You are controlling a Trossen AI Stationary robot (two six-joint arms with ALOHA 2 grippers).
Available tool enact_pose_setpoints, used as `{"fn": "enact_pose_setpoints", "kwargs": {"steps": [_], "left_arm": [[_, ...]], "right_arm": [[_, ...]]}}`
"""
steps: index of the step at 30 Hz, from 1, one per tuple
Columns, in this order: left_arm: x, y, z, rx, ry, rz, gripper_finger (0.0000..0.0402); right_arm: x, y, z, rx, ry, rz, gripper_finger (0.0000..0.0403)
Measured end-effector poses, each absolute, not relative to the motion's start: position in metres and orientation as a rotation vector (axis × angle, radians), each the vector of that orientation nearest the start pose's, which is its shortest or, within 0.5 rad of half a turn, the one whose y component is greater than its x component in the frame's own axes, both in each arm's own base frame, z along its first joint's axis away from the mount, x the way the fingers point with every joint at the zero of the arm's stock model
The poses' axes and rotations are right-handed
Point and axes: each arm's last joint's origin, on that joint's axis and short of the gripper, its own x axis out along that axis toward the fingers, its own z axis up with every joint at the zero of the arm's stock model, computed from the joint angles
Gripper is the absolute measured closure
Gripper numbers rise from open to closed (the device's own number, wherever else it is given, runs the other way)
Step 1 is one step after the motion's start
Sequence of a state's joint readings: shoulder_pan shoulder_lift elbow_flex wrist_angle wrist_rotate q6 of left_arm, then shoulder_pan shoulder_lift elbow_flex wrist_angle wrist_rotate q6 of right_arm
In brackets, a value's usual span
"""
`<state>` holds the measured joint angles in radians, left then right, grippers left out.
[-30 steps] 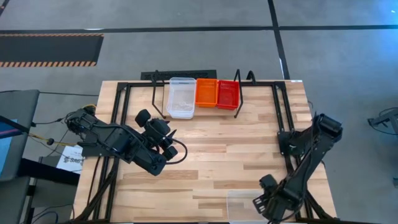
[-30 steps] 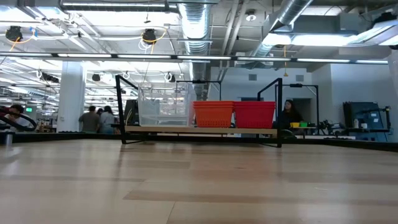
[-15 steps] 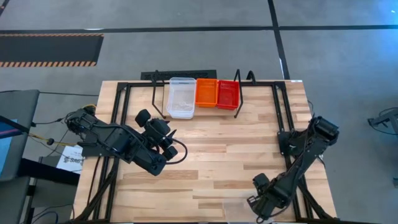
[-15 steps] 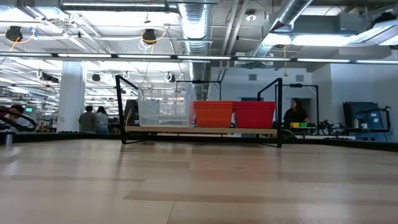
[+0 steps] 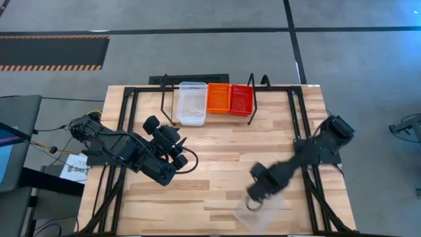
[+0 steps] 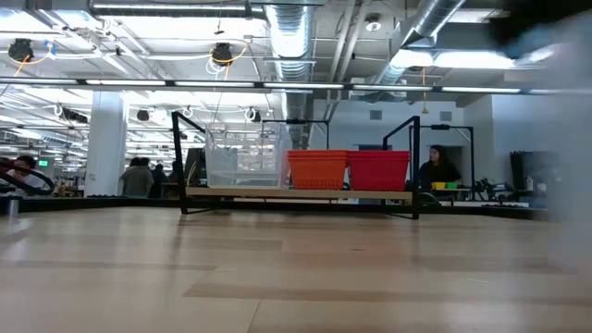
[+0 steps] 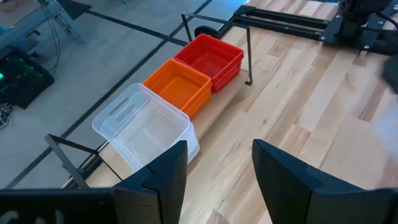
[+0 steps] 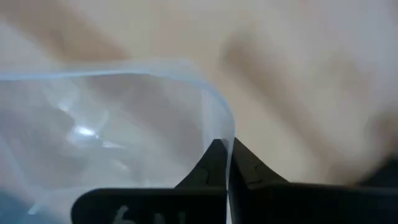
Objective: Stack baskets on shelf by color
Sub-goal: Stack the transparent bin on top of the transparent bins on the shelf
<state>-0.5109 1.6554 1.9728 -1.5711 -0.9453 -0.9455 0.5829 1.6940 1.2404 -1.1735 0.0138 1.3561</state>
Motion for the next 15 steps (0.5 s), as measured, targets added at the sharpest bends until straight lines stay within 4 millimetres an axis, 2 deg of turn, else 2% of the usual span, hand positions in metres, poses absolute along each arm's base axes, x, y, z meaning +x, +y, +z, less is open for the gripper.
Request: {"fn": "enact_pose_setpoints", "kwargs": {"steps": [9,15], "left_arm": [[0.258,-0.119,0.418,-0.060,0.688,0.708,0.0233],[0.258,-0.119,0.418,-0.086,0.678,0.718,0.0233]], "right_arm": [[0.307,0.078,0.257,0.225,1.337,-0.376,0.0401],[0.333,0.038,0.276,0.096,1.197,-0.250,0.0402]]}}
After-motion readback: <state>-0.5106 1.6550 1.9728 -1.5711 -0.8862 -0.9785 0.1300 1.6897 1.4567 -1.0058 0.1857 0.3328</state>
